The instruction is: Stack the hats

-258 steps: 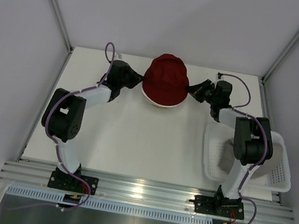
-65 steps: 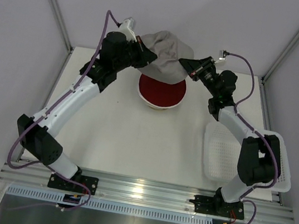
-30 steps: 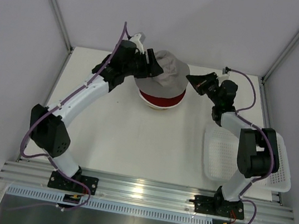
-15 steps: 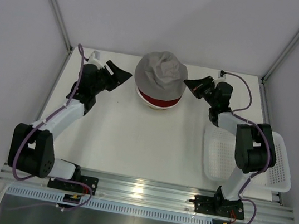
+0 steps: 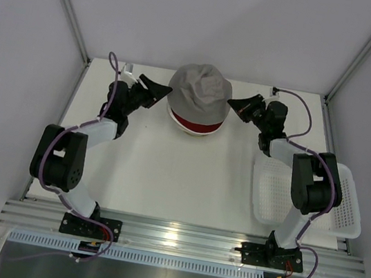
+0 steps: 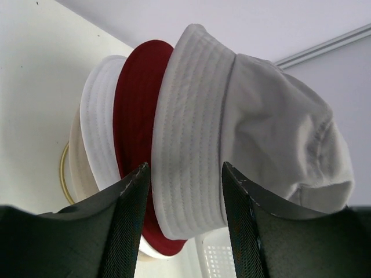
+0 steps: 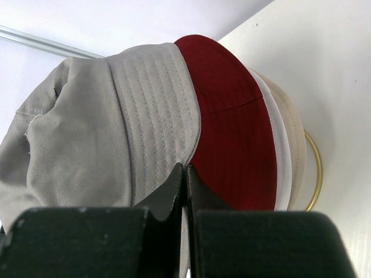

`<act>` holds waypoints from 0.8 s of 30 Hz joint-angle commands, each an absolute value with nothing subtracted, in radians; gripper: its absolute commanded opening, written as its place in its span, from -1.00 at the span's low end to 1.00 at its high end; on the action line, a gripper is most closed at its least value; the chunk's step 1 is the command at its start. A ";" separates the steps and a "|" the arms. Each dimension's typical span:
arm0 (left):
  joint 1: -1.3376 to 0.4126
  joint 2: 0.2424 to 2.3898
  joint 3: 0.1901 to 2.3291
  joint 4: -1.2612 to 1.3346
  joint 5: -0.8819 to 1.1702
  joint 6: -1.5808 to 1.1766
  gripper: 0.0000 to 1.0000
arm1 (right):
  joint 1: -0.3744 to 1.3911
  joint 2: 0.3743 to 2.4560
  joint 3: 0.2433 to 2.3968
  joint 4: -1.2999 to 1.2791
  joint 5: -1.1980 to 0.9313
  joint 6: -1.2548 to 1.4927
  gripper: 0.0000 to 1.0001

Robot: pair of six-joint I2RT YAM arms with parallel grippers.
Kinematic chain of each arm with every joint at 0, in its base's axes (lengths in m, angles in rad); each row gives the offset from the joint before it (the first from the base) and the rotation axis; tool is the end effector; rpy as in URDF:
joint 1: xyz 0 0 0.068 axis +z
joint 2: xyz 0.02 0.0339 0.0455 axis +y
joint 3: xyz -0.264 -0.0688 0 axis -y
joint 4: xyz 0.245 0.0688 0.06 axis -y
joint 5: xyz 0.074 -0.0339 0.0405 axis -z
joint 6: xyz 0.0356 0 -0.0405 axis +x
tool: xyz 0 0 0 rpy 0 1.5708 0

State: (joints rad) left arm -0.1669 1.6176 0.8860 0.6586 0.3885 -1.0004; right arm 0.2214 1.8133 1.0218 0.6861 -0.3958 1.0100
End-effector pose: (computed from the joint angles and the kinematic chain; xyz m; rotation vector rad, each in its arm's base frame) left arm 0.3541 -0.0733 0.2504 -0.4166 1.7334 -1.1862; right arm 0.3916 0.1022 0.2264 0.3919 1.7880 1.2310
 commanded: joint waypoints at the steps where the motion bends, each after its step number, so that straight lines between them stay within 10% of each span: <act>1: -0.163 1.655 0.928 0.747 0.403 -1.022 0.13 | 0.229 1.821 1.063 0.660 -0.388 0.973 -1.00; 12: -0.181 1.733 1.011 0.796 0.419 -1.022 0.03 | 0.227 1.821 1.080 0.667 -0.413 0.994 -1.00; 20: -0.193 1.808 1.019 0.851 0.370 -1.112 -0.97 | 0.226 1.822 1.036 0.686 -0.374 1.046 -1.00; 24: -0.215 1.801 1.046 0.700 0.313 -1.098 -0.99 | 0.218 1.812 1.012 0.690 -0.365 1.063 -1.00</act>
State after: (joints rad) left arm -0.1879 1.8084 0.9928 0.7567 0.3706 -1.0912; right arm 0.2207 1.8183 1.0283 0.6674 -0.3885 1.0470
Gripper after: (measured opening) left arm 0.013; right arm 0.010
